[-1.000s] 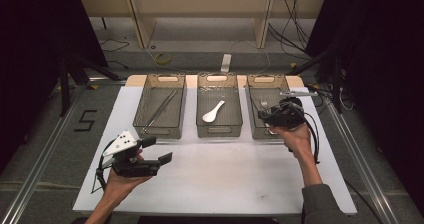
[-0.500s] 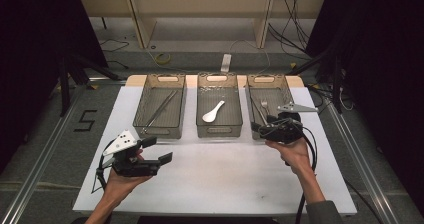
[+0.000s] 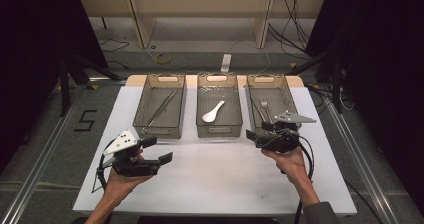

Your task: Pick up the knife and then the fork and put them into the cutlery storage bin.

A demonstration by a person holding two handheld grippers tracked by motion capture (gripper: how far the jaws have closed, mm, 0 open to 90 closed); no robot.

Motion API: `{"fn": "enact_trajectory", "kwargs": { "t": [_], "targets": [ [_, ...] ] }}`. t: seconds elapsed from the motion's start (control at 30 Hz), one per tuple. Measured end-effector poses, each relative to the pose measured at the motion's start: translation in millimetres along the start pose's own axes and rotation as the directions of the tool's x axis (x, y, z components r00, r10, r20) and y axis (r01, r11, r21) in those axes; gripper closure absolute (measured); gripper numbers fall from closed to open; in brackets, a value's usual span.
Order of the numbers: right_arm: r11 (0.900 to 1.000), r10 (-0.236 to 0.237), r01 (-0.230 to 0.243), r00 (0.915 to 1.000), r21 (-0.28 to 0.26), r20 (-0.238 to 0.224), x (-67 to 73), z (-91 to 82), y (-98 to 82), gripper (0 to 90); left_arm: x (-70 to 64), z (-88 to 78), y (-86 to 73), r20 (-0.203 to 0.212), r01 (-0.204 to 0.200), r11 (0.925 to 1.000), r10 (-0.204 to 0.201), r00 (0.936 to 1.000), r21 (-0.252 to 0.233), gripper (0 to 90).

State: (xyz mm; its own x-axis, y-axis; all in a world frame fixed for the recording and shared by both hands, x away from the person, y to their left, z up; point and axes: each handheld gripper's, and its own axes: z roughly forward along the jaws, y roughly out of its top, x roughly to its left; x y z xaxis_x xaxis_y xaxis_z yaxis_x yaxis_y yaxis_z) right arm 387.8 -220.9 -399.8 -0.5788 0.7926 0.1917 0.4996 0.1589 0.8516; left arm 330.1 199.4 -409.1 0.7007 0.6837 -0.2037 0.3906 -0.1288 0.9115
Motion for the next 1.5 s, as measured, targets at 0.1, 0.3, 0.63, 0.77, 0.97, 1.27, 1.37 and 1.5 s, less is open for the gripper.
{"fn": "enact_trajectory", "kwargs": {
  "t": [0.1, 0.3, 0.63, 0.77, 0.97, 1.27, 1.37, 1.5],
  "targets": [
    [1.0, -0.015, 0.015, 0.9998, -0.007, -0.012, 3.8, 0.3, -2.4, 27.7, -0.4, 0.1, -0.2, 0.001, -0.002, 1.0, 0.002, 1.0, 0.002, 16.0],
    [0.999, -0.032, 0.032, 0.9993, -0.019, -0.021, 12.6, -1.5, -7.4, 27.4, -1.2, -0.8, 0.1, 0.008, 0.002, 1.0, -0.002, 1.0, -0.004, 16.0],
    [0.997, -0.054, 0.052, 0.998, -0.057, -0.033, 24.2, -15.4, -25.3, 25.9, -1.5, -0.7, 0.1, 0.029, 0.004, 1.0, -0.004, 0.9996, 0.005, 16.0],
    [0.996, -0.064, 0.062, 0.9976, -0.066, -0.026, 25.4, -20.5, -33.4, 24.3, -2.3, 0.0, 0.0, 0.033, 0.007, 1.0, -0.007, 0.9994, 0.004, 16.0],
    [0.995, -0.071, 0.07, 0.9973, -0.073, -0.018, 28.0, -27.4, -42.3, 22.8, -1.7, -0.6, 0.0, 0.04, 0.012, 0.9999, -0.013, 0.9991, 0.007, 16.0],
    [0.993, -0.071, 0.07, 0.9974, -0.096, -0.012, 31.7, -38.9, -50.9, 20.9, -1.6, -1.3, -0.4, 0.047, 0.021, 0.9998, -0.021, 0.9987, 0.003, 16.0],
    [0.993, -0.062, 0.06, 0.998, -0.097, -0.013, 30.3, -41.9, -54.7, 20.3, -1.6, -1.3, -0.4, 0.048, 0.017, 0.9998, -0.018, 0.9987, 0.006, 16.0],
    [0.994, -0.058, 0.057, 0.9982, -0.091, -0.011, 28.6, -43.9, -59.8, 19.3, -1.7, -1.2, -0.5, 0.052, 0.02, 0.9998, -0.02, 0.9984, 0.007, 16.0]
  ]
}}
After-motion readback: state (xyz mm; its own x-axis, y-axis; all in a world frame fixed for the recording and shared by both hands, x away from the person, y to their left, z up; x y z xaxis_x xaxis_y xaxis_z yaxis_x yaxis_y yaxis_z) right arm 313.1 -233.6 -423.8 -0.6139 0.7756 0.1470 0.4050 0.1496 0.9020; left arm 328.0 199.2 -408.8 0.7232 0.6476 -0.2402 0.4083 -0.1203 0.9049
